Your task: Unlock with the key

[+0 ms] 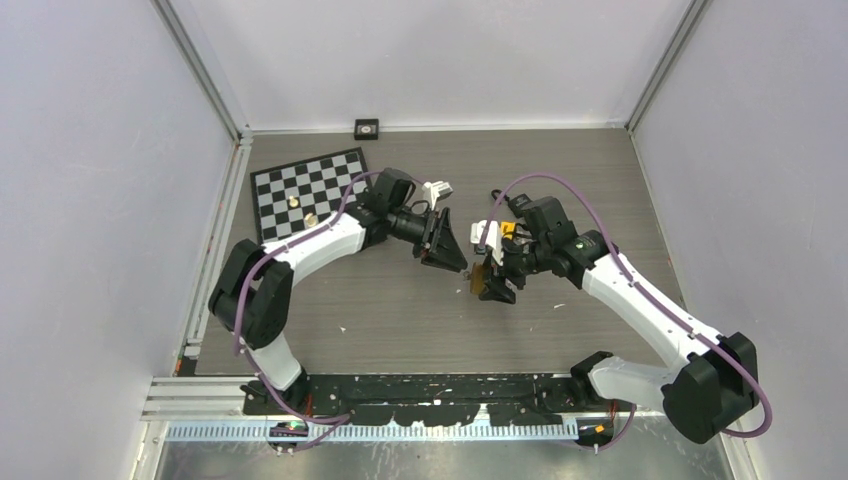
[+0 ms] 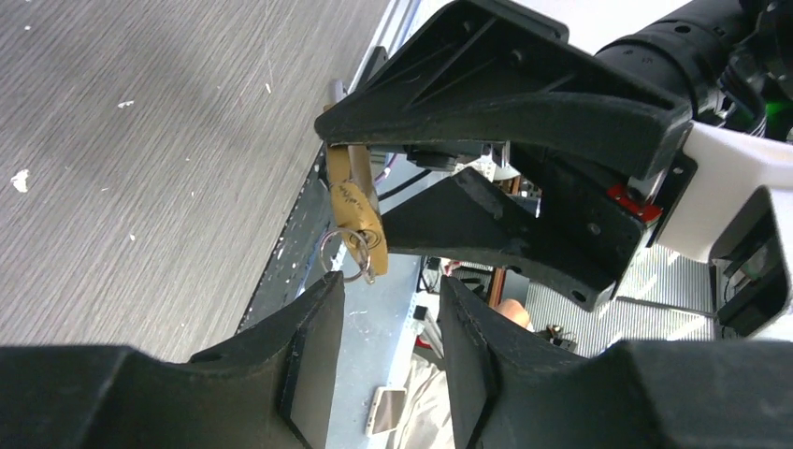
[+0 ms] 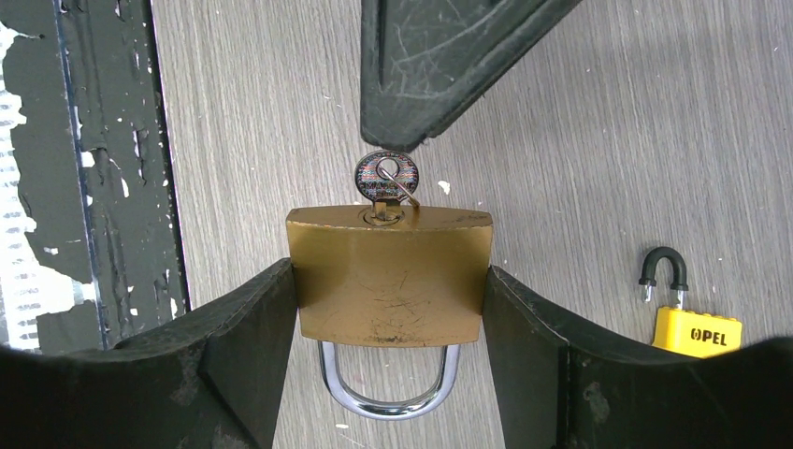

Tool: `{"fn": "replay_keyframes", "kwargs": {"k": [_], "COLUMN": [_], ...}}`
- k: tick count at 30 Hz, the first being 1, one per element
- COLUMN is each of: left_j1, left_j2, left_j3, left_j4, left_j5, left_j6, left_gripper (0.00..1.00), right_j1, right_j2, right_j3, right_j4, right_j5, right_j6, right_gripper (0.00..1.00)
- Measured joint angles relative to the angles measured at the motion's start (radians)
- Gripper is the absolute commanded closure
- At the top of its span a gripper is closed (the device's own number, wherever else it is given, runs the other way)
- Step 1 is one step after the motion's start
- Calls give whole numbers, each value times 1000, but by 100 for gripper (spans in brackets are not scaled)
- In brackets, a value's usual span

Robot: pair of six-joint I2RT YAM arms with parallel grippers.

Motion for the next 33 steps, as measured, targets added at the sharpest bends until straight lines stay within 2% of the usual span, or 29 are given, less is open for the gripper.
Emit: {"fn": "replay_keyframes", "kwargs": {"k": [16,27,33], "left_j1": [-61,-69,-72], "left_j2": [42,42,49], "left_j3": [59,60,71], "left_j4": [-71,-105,-139], "left_j5": [-55,-81,-92], "left_j6": [40,74,112], "left_gripper": [65,82,98], "right_j1": [0,0,0], "right_j2": [9,9,11], "right_j3": [-1,-1,-1], "right_j4": [0,0,-2], "right_j5": [0,0,0], "right_j6": [7,15,22], "right_gripper": [100,99,100]}}
